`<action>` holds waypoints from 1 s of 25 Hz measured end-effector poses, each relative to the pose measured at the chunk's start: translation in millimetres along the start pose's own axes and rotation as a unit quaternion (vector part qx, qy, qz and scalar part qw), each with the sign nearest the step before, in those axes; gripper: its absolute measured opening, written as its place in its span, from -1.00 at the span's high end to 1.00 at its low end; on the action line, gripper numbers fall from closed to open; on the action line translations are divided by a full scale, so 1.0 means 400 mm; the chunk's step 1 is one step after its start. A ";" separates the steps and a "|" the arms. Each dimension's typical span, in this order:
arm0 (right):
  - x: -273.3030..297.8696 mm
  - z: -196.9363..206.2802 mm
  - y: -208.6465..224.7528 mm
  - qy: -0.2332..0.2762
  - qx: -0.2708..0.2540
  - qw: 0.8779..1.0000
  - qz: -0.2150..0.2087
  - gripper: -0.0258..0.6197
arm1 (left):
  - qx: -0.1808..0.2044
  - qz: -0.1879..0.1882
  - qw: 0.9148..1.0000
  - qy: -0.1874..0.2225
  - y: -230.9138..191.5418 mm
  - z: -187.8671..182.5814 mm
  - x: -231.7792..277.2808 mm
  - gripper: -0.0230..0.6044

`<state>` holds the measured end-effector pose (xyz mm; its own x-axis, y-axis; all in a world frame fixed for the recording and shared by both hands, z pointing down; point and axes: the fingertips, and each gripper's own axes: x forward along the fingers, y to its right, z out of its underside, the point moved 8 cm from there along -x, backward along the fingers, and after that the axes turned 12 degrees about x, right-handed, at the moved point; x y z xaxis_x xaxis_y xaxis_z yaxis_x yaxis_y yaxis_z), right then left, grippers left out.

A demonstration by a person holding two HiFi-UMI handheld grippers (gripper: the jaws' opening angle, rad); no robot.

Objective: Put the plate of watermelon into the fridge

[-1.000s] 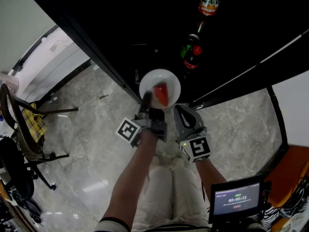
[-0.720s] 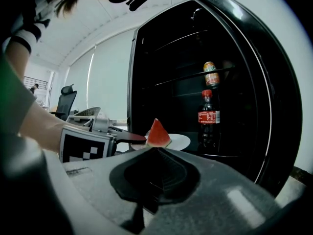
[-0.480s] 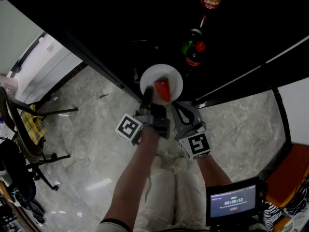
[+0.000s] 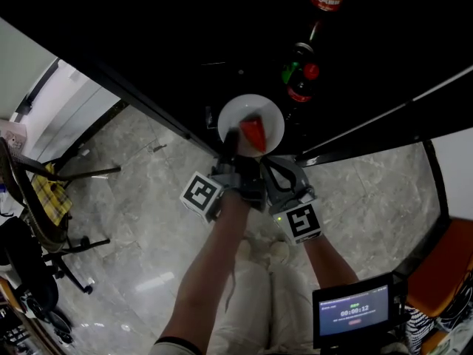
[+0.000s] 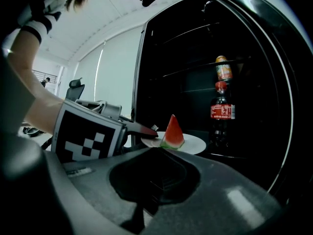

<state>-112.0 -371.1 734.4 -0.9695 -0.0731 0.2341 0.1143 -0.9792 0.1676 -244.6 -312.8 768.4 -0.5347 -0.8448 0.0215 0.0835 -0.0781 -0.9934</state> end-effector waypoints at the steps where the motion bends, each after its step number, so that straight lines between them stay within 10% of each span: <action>1: 0.003 0.000 0.001 -0.002 0.002 1.000 0.001 0.93 | 0.002 0.001 1.000 -0.003 0.000 0.000 0.003 0.81; 13: 0.030 0.017 0.042 0.015 0.048 0.998 0.038 0.93 | 0.038 0.057 0.997 -0.035 0.008 -0.008 -0.003 0.61; 16: 0.035 0.019 0.044 0.014 0.056 0.997 0.042 0.93 | 0.115 0.047 0.992 -0.019 0.018 -0.022 -0.059 0.58; 18: 0.037 0.022 0.044 0.012 0.062 0.997 0.043 0.93 | 0.255 0.043 0.965 -0.029 0.023 -0.033 -0.092 0.76; 21: 0.040 0.018 0.045 0.013 0.060 0.997 0.043 0.93 | 0.452 0.076 0.884 -0.091 0.046 -0.008 -0.099 0.92; 25: 0.047 0.013 0.050 0.020 0.059 0.997 0.047 0.93 | 0.548 0.110 0.817 -0.141 0.079 0.029 -0.075 0.92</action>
<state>-126.9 -391.1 747.3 -0.9608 -0.1729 0.2166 0.2274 -0.9386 0.2595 -216.3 -295.9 737.8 -0.2040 -0.9784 0.0340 0.9368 -0.2052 -0.2832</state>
